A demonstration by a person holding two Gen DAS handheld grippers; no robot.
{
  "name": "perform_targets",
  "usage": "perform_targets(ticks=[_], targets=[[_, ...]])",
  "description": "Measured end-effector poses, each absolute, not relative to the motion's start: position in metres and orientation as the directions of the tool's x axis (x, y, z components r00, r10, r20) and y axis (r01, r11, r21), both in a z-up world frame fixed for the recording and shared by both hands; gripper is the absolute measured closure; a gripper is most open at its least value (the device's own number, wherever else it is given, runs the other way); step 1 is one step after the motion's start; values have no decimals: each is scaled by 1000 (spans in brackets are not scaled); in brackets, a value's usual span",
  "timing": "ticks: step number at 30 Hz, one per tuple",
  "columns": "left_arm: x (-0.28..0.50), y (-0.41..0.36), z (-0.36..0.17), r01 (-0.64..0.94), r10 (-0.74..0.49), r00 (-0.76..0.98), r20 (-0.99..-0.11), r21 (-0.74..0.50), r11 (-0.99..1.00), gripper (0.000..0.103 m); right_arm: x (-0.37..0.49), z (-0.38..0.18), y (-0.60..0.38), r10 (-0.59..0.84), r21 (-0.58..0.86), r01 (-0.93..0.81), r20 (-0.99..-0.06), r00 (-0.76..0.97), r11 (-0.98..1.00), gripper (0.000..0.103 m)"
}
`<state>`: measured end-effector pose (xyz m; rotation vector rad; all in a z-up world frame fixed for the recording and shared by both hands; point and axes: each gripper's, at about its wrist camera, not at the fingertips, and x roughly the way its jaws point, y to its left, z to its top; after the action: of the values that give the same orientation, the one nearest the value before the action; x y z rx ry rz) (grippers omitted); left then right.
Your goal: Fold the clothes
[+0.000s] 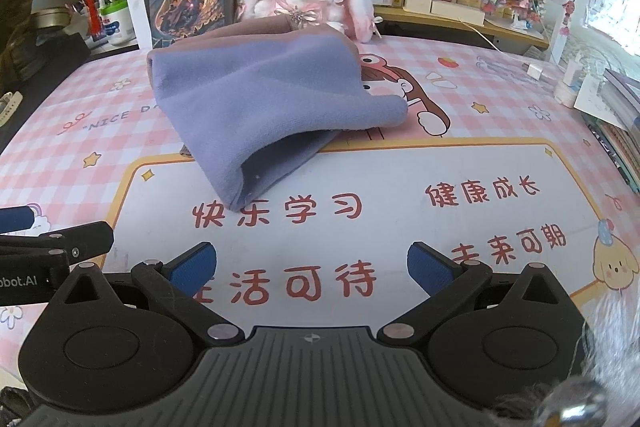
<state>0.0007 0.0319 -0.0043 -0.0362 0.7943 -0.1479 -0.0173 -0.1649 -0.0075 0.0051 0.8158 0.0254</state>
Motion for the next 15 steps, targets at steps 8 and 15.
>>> perform_targets(ticks=[8, 15], targets=[[0, 34, -6, 128, -161, 688, -708, -100, 987, 0, -25, -8, -161, 2, -3, -6, -727, 687, 1000, 0], [-1, 30, -8, 129, -163, 679, -715, -102, 986, 0, -29, -12, -164, -4, -4, 2, -738, 675, 1000, 0]])
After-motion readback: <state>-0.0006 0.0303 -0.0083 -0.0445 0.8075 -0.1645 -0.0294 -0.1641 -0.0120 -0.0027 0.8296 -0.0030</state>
